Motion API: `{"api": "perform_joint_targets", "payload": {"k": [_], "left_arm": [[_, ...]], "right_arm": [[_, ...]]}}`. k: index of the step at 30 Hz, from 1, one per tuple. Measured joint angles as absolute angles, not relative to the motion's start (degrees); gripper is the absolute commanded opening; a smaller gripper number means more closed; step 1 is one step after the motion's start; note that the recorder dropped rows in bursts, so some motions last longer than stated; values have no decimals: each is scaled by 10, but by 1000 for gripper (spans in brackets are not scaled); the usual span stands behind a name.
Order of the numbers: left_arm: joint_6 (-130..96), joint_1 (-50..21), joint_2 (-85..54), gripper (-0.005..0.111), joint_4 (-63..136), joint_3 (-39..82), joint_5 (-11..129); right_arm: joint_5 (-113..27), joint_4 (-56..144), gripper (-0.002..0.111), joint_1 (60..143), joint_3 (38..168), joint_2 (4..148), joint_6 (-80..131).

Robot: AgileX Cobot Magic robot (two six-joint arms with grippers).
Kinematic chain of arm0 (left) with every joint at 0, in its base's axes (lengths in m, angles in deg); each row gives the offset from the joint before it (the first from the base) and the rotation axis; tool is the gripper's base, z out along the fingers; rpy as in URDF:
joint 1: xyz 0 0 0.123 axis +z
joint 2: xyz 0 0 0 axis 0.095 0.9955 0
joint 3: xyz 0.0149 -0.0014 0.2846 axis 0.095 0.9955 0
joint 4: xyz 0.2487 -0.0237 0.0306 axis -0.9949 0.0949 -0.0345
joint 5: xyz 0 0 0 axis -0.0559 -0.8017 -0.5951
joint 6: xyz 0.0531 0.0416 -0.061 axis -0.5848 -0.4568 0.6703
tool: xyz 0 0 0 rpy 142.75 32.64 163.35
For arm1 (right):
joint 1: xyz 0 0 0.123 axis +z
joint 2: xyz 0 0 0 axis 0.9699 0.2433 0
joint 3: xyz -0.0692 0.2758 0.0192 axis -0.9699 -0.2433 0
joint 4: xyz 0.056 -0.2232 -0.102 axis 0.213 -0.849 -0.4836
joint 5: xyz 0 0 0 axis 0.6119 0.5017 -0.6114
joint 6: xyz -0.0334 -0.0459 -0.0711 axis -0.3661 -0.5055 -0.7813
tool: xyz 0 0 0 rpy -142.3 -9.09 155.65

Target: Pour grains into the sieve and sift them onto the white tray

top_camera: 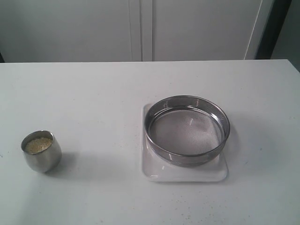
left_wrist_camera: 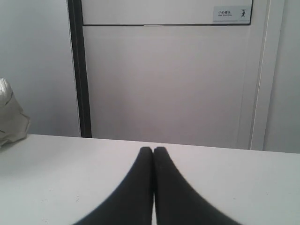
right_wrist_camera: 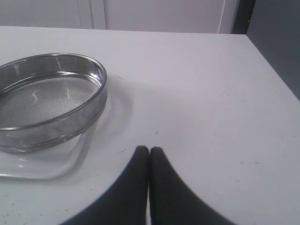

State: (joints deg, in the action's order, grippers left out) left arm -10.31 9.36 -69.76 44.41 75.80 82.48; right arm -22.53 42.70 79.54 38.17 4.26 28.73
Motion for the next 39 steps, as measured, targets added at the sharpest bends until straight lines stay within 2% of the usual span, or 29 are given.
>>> {"api": "perform_joint_targets", "payload": {"k": [5,14,19,27,39], "left_arm": [[-27,94,-584,0,426,722,877],[73,94,-422,0,270,719,950],[90,94,-382,0,247,722,970],[99,94,-348,0,239,813,1058],[72,94,-238,0,157,818,1152]], "right_arm": [[-225,427,0,795,382,43,287],[-225,427,0,795,382,43,287],[-225,427,0,795,382,43,287],[-225,427,0,795,382,43,287],[-225,427,0,795,382,43,287]]}}
